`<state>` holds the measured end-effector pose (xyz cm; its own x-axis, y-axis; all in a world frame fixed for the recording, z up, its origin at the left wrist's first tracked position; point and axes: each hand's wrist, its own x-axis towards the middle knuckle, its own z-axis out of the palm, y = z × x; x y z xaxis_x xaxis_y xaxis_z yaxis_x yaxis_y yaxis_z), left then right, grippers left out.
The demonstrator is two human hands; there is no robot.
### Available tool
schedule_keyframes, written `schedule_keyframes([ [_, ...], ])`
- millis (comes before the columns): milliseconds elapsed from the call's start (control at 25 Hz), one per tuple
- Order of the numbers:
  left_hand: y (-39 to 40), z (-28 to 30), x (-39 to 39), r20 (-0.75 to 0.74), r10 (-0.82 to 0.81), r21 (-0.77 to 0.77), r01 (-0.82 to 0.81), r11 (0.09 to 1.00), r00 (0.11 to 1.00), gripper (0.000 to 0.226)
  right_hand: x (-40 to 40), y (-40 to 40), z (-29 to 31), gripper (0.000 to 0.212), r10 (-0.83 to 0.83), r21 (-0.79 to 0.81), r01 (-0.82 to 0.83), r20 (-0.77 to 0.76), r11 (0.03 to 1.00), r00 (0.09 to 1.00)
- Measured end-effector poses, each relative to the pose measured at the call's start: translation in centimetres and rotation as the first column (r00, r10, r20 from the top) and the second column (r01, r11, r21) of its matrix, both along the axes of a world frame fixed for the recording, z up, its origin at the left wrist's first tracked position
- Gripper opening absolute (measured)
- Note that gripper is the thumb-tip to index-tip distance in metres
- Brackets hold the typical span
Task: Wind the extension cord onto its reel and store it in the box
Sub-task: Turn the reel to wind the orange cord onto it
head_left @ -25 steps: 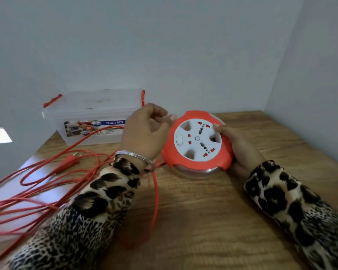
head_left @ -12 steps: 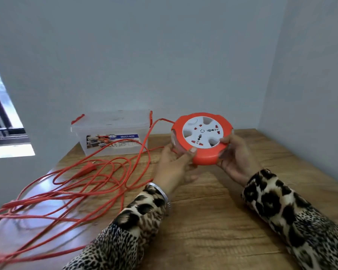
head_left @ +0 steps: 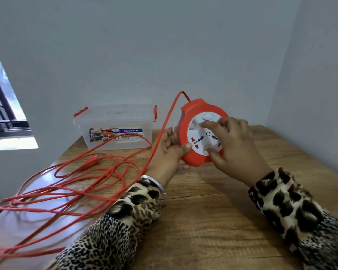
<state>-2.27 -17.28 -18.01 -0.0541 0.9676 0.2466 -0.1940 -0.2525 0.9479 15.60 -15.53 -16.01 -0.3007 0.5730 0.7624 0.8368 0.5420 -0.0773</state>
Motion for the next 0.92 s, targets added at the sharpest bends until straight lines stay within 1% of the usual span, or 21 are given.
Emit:
schedule_keyframes([
  [80,0.0,0.1,-0.2,-0.019,0.004,0.005,-0.004,1.0,1.0,0.048,-0.3,0.2,-0.5,0.055,-0.068,-0.006,0.07,0.124,0.998,0.99],
  [160,-0.1,0.0,-0.4,-0.042,0.007,0.012,-0.007,1.0,0.999,0.049,-0.2,0.3,-0.5,0.059,-0.094,-0.04,0.105,0.216,0.994,0.972],
  [240,-0.2,0.0,-0.1,-0.081,-0.001,0.038,0.005,0.999,0.997,0.046,-0.1,0.3,-0.4,0.062,-0.115,-0.055,0.133,0.255,0.99,0.96],
  [320,-0.5,-0.1,0.2,-0.089,-0.014,0.068,0.02,0.997,0.996,0.045,-0.1,0.2,-0.5,0.061,-0.12,-0.063,0.138,0.234,0.988,0.965],
  [360,-0.7,0.0,0.4,-0.08,-0.018,0.08,0.024,0.996,0.997,0.046,-0.2,-0.1,-0.5,0.061,-0.116,-0.072,0.132,0.193,0.989,0.974],
  [400,-0.9,-0.1,0.6,-0.07,-0.017,0.088,0.023,0.996,0.997,0.048,-0.4,-0.4,-0.6,0.061,-0.108,-0.097,0.12,0.12,0.988,0.987],
  [440,-1.0,-0.1,0.8,-0.062,-0.012,0.094,0.018,0.995,0.998,0.048,-0.6,-0.6,-0.7,0.062,-0.096,-0.142,0.096,0.013,0.985,0.995],
  [520,-1.0,-0.6,1.1,-0.05,0.014,0.103,-0.009,0.995,0.999,0.046,-1.1,-0.9,-0.9,0.067,-0.079,-0.29,0.02,-0.194,0.957,0.978],
  [560,-1.0,-0.8,1.3,-0.04,0.031,0.096,-0.027,0.995,0.999,0.044,-1.4,-1.0,-0.9,0.069,-0.072,-0.393,-0.048,-0.285,0.918,0.956],
  [600,-1.1,-0.9,1.3,-0.022,0.044,0.078,-0.042,0.996,0.999,0.043,-1.7,-1.0,-0.7,0.067,-0.071,-0.495,-0.152,-0.403,0.856,0.913],
  [640,-1.1,-0.9,1.3,0.001,0.052,0.058,-0.052,0.997,0.999,0.043,-1.9,-1.0,-0.4,0.059,-0.082,-0.56,-0.294,-0.549,0.775,0.832],
  [680,-1.2,-0.9,1.5,0.019,0.054,0.048,-0.055,0.997,0.998,0.044,-2.0,-1.0,-0.1,0.046,-0.104,-0.572,-0.462,-0.696,0.678,0.71],
  [720,-1.3,-0.8,1.7,0.025,0.053,0.05,-0.054,0.997,0.998,0.044,-2.1,-1.1,0.1,0.033,-0.139,-0.522,-0.633,-0.822,0.571,0.553],
  [760,-1.4,-0.7,2.0,0.024,0.049,0.054,-0.05,0.997,0.999,0.044,-2.2,-1.2,0.2,0.021,-0.194,-0.424,-0.775,-0.905,0.469,0.378],
  [800,-1.5,-0.6,2.3,0.028,0.042,0.05,-0.044,0.998,0.999,0.045,-2.2,-1.3,0.3,0.016,-0.255,-0.308,-0.87,-0.941,0.384,0.221],
  [840,-1.6,-0.5,2.6,0.038,0.037,0.04,-0.039,0.998,0.999,0.045,-2.1,-1.5,0.4,0.018,-0.292,-0.218,-0.919,-0.949,0.327,0.121],
  [880,-1.6,-0.4,2.7,0.047,0.036,0.028,-0.037,0.999,0.998,0.045,-1.9,-1.5,0.6,0.021,-0.3,-0.179,-0.939,-0.95,0.295,0.087],
  [920,-1.6,-0.4,2.7,0.057,0.041,0.014,-0.042,0.999,0.998,0.044,-1.7,-1.6,0.9,0.022,-0.291,-0.195,-0.939,-0.95,0.284,0.109],
])
